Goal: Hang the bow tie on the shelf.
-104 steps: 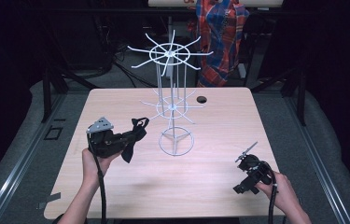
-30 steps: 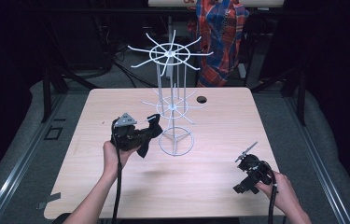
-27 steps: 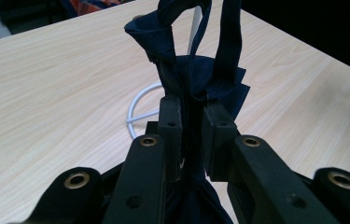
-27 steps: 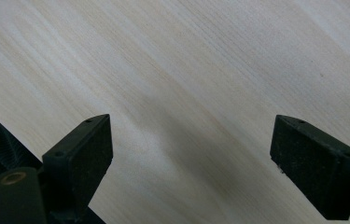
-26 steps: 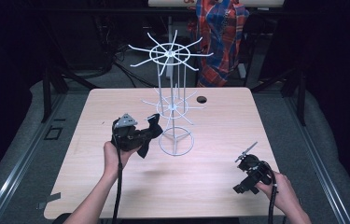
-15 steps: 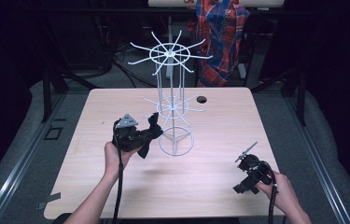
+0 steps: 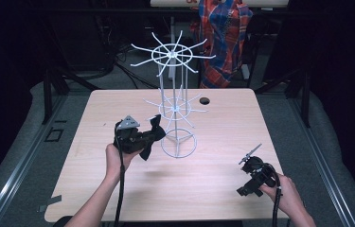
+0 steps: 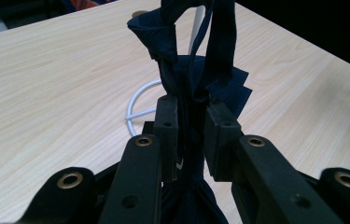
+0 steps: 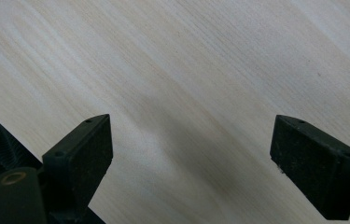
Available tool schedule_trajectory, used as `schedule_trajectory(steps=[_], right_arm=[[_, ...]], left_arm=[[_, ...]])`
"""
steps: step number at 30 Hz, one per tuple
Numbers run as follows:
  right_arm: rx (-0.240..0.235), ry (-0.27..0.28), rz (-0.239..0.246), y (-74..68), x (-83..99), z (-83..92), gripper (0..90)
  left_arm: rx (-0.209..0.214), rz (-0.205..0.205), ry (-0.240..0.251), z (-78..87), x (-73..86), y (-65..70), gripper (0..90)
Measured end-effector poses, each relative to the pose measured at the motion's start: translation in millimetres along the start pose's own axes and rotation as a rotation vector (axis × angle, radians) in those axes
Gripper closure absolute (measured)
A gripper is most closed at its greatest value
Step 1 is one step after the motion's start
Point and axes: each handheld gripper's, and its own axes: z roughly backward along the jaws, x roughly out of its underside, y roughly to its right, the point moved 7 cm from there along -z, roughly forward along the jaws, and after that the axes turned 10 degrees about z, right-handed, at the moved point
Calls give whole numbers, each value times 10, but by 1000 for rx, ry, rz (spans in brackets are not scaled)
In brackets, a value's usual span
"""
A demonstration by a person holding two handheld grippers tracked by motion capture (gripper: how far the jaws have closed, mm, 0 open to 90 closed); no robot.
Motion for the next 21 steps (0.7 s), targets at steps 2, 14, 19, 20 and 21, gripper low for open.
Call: schedule_trajectory(steps=[2,14,19,20,21], right_arm=[[0,0,-2,0,1,1,128],[4,1,1,10,8,3,128],[3,2,-4,8,11,9,128],[3,3,-5,8,12,8,128],[3,3,-5,8,12,8,128]], left_arm=[[1,0,-2,3,1,-4,766],[11,3,-24,14,-2,27,656],[14,10,-32,17,-3,29,604],[11,10,-31,20,-5,29,572],[10,11,-37,22,-4,28,572]])
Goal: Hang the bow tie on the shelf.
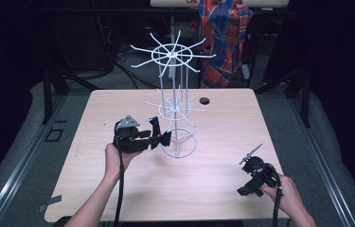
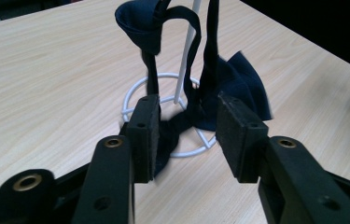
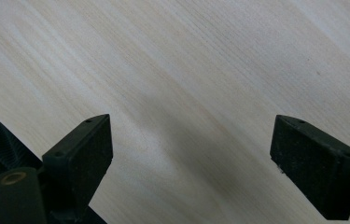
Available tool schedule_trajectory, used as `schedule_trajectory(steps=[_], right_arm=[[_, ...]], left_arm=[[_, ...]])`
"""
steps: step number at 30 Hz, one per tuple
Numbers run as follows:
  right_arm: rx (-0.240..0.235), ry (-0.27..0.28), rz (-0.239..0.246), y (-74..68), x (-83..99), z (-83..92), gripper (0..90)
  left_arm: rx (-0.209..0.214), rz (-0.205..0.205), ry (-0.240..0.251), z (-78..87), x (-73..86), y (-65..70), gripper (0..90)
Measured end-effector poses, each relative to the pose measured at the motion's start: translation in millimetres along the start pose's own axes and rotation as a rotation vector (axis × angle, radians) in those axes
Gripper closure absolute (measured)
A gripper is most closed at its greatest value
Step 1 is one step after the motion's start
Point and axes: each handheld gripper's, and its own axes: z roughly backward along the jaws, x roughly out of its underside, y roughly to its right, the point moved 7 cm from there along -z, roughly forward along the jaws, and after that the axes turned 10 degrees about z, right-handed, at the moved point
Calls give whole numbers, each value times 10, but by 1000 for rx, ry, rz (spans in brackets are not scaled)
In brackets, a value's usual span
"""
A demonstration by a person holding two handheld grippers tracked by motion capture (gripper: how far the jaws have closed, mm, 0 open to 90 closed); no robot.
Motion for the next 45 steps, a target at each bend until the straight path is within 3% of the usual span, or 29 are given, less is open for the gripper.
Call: schedule_trajectory(steps=[1,4,7,8,9,10,16,22,33,35,36,41,44,45], right_arm=[[9,26,-24,-12,-10,-15,128],[-1,5,-2,-3,0,6,128],[4,15,-11,-4,0,3,128],[12,65,-45,-18,-17,-28,128],[12,65,-45,-18,-17,-28,128],[6,0,2,12,11,17,128],[8,25,-13,1,3,8,128],[0,12,-7,8,11,23,128],[3,32,-25,-4,3,16,128],[11,4,-2,20,20,34,128],[11,25,-18,10,12,21,128],[11,27,-17,9,10,24,128],[7,7,1,21,17,42,128],[9,33,-19,11,8,28,128]], left_arm=[[-1,2,0,-1,1,-3,547],[-14,5,-4,5,2,-18,485],[-27,10,2,19,-1,-31,434],[-31,15,6,38,-6,-40,420],[-31,15,6,38,-6,-40,410],[-38,16,9,49,-7,-50,386],[-52,6,-1,107,5,-72,297],[-105,-1,-30,210,64,-139,207],[-142,-24,-54,332,126,-133,129],[-146,-26,-56,334,130,-127,105],[-152,-32,-62,341,139,-120,98],[-179,-55,-85,357,189,-97,61],[-191,-62,-96,371,215,-93,48],[-200,-62,-106,379,234,-95,33]])
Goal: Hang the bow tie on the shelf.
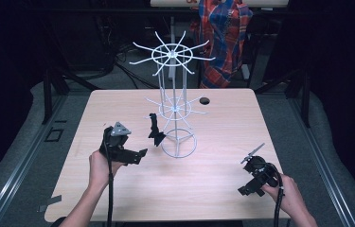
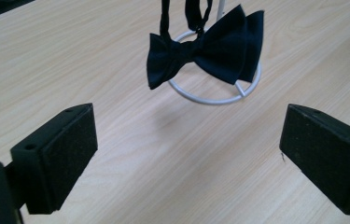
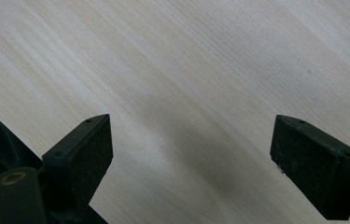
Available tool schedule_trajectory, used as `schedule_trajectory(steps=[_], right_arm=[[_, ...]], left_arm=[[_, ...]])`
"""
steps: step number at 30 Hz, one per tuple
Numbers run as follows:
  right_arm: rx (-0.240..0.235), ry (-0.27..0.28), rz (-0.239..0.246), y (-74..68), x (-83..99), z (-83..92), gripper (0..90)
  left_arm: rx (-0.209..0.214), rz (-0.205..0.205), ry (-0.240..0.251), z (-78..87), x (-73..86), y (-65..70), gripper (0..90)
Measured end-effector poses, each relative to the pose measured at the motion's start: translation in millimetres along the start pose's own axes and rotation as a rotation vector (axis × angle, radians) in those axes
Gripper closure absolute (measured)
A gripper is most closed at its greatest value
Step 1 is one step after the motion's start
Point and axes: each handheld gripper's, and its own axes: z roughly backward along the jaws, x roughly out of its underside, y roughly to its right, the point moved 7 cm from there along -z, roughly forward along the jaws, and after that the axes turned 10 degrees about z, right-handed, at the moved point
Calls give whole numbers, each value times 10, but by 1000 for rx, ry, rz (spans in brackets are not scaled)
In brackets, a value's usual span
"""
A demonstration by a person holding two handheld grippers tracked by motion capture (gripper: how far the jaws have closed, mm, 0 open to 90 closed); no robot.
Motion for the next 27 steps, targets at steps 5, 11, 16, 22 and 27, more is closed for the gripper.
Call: schedule_trajectory(steps=[5,11,16,22,27], right_arm=[[-4,-18,18,10,4,20,128],[-3,5,0,-4,-4,6,128],[0,-1,4,-1,-3,6,128],[2,8,-7,-7,-7,-7,128],[0,-3,2,-2,-2,-1,128]], left_arm=[[-5,2,-13,11,40,-11,13],[-25,-8,-42,36,136,-27,3],[-28,-9,-63,63,215,-49,3],[-28,4,-82,112,315,-99,2],[-33,10,-94,128,374,-129,2]])
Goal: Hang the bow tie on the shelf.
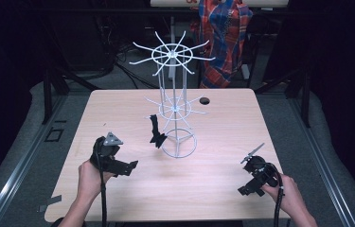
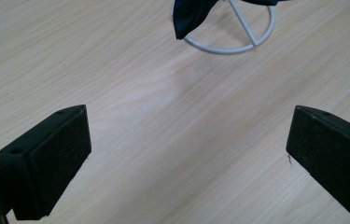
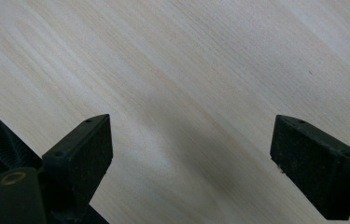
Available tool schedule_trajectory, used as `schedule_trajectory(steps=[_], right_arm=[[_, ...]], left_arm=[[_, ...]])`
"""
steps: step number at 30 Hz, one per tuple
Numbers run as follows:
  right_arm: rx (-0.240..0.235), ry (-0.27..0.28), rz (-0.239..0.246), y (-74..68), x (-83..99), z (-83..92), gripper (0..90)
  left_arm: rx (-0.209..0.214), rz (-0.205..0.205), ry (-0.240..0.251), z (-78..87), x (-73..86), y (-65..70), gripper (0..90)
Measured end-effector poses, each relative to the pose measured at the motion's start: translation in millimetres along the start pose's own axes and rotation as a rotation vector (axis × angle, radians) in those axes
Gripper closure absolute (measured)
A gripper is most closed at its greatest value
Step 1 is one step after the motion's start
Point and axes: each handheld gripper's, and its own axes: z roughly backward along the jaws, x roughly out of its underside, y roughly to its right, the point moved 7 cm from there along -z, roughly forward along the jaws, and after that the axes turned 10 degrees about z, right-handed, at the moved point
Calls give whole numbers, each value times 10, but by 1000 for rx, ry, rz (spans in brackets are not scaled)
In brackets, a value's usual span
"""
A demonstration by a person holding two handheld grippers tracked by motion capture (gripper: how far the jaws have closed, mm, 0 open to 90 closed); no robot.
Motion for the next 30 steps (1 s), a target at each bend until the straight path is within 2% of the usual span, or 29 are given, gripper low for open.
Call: schedule_trajectory(steps=[3,6,7,9,10,15,20,23,24,26,30], right_arm=[[-7,8,-8,-15,-8,-6,128],[4,-10,4,-3,-2,9,128],[-8,9,-8,-15,-8,-6,128],[-10,9,-10,-18,-8,-8,128],[-6,-15,8,-4,1,7,128],[-5,-3,1,-6,1,-12,128],[-3,-32,18,13,17,5,128],[-6,-9,-1,-4,4,-11,128],[-7,-21,12,2,8,-11,128],[-5,-14,4,-1,6,-17,128],[-2,-39,19,23,21,-2,128]], left_arm=[[2,1,-10,10,37,-13,2],[-5,6,-11,18,72,-32,2],[-5,7,-14,24,90,-41,2],[-6,11,-16,25,104,-47,2],[-6,14,-23,39,129,-65,2],[-11,31,-20,69,189,-111,2],[-12,44,-24,78,224,-149,2],[-14,46,-28,61,227,-170,2],[-15,47,-35,37,234,-184,2],[-15,52,-43,16,240,-210,2],[-13,74,-49,-9,250,-284,2]])
